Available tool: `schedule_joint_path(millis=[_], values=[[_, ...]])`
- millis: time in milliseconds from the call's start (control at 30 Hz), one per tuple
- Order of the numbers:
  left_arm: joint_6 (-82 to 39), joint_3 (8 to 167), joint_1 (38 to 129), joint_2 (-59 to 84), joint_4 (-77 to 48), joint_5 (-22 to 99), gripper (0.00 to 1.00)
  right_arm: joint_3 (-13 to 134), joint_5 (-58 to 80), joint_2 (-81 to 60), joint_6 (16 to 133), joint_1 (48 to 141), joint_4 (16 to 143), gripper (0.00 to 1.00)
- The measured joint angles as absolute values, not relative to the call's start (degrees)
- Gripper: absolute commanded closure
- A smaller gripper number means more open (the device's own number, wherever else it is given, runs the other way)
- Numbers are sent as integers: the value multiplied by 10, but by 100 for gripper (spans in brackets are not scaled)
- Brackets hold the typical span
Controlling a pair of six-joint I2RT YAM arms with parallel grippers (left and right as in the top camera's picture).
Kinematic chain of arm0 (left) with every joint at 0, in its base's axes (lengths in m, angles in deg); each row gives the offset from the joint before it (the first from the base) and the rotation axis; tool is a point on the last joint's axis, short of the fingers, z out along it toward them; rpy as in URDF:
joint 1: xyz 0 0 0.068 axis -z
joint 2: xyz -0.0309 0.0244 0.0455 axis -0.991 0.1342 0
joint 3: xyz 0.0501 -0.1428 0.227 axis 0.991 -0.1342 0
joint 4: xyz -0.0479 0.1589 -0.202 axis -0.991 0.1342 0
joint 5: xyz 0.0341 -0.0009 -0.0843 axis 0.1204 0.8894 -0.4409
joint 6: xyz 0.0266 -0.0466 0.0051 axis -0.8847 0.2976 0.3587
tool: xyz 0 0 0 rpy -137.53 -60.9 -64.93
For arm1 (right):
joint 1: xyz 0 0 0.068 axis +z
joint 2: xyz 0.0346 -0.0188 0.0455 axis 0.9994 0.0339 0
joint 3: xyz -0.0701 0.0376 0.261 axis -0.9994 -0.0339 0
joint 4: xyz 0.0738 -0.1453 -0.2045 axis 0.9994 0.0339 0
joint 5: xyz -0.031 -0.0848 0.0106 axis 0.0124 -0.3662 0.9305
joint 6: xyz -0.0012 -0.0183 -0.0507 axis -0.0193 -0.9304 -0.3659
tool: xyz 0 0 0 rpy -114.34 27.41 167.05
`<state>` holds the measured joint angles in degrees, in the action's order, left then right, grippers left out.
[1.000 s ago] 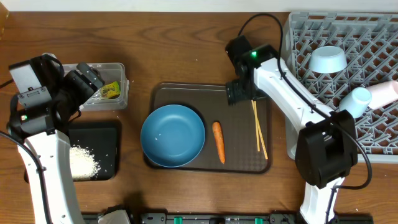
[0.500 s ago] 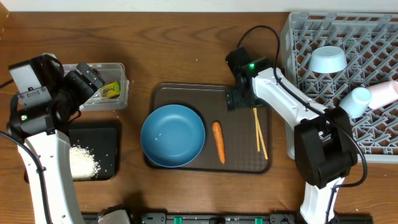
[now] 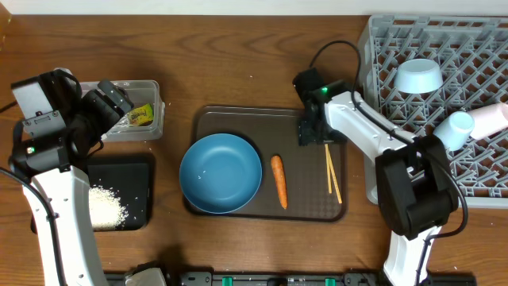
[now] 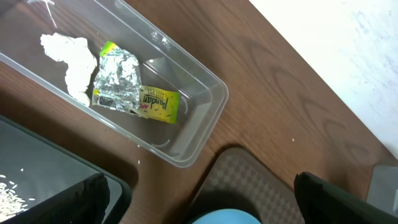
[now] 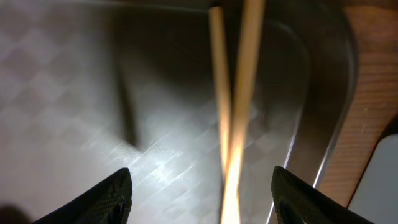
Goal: Sort waste into correct bins and load items into the dishwasher rack
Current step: 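Lower the right gripper and grasp one wooden chopstick, then carry the chopstick with the right gripper and insert it in the rack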
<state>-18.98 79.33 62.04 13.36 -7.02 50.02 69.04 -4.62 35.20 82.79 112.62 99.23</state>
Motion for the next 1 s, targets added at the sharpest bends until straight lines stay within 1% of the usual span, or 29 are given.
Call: schedule_joint_path(millis=[167, 433, 500, 633, 800, 833, 900, 1000], values=[[-190, 793, 620, 134, -70, 500, 2, 670, -42, 352, 828, 1110, 971, 41], [-190, 793, 620, 134, -70, 500, 2, 669, -20, 352, 824, 1109, 960, 65], [-190, 793, 620, 134, -70, 500, 2, 669, -17, 352, 823, 1109, 960, 69], [-190, 793, 620, 134, -70, 500, 2, 669, -16, 352, 822, 1109, 960, 87], [-190, 793, 620, 134, -70, 500, 2, 669, -16, 352, 823, 1109, 961, 90], [-190, 793, 620, 134, -70, 500, 2, 669, -16, 352, 822, 1109, 961, 91], [-190, 793, 620, 134, -70, 500, 2, 669, -15, 352, 821, 1109, 961, 99], [-190, 793, 620, 134, -70, 500, 2, 669, -15, 352, 822, 1109, 961, 99]])
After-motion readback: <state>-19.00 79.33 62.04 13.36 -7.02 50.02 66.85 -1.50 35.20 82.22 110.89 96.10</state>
